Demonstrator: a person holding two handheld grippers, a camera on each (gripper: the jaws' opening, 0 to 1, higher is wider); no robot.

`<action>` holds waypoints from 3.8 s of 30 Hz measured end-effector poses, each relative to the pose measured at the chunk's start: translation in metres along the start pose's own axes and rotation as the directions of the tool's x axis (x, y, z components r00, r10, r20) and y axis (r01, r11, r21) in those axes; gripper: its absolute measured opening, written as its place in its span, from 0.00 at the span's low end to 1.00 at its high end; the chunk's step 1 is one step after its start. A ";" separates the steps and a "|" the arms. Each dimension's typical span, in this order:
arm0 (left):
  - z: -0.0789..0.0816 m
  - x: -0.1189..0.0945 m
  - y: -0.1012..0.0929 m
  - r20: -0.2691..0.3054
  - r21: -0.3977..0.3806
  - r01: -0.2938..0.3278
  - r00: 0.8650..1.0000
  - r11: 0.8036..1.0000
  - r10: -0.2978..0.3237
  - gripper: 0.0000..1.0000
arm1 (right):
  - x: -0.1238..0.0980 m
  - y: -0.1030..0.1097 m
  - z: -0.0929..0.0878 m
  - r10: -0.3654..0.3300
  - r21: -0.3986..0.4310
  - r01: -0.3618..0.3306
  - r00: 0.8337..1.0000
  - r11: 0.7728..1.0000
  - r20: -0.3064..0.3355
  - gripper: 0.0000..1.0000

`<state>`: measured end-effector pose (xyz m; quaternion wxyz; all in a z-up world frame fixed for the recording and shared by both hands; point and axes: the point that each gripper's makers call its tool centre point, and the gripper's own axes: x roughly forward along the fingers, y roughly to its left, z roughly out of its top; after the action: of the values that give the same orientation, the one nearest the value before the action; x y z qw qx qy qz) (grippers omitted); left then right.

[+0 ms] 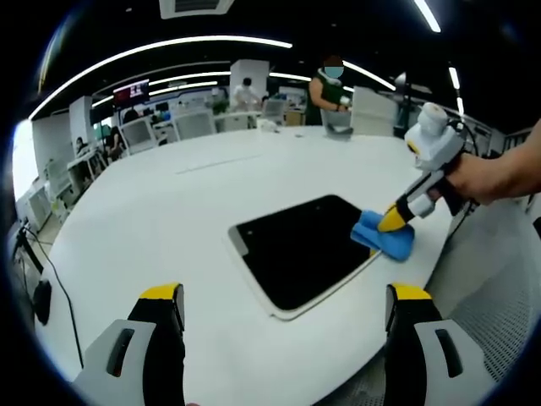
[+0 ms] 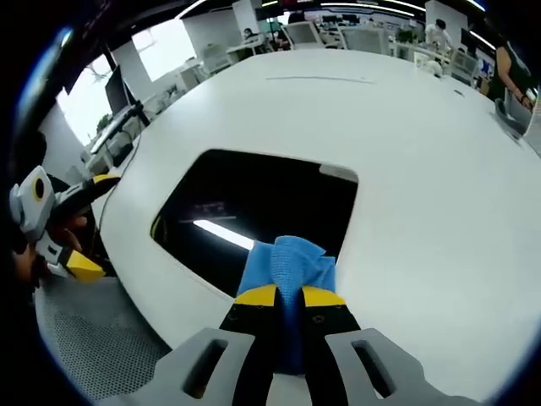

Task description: Wipe the mirror surface with the cleaning cloth until all visible marks leave the cleaned area.

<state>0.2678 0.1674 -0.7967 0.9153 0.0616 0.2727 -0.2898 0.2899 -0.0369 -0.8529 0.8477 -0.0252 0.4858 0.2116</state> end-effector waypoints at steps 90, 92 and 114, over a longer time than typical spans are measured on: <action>-0.003 0.001 0.003 -0.016 -0.016 -0.012 1.000 1.000 0.012 0.99 | 0.047 -0.051 0.093 -0.066 0.015 0.065 0.995 0.998 0.081 0.04; -0.003 0.001 0.003 -0.016 -0.018 -0.014 1.000 1.000 0.013 0.99 | 0.048 -0.052 0.094 -0.068 0.020 0.067 0.994 0.998 0.080 0.04; -0.003 0.001 0.006 -0.019 -0.012 -0.026 0.999 1.000 0.026 0.99 | 0.047 -0.052 0.097 -0.069 0.053 0.065 0.995 0.996 0.075 0.04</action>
<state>0.2704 0.1725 -0.8003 0.9168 0.0624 0.2821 -0.2756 0.4088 -0.0446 -0.8497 0.8728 -0.0120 0.4568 0.1715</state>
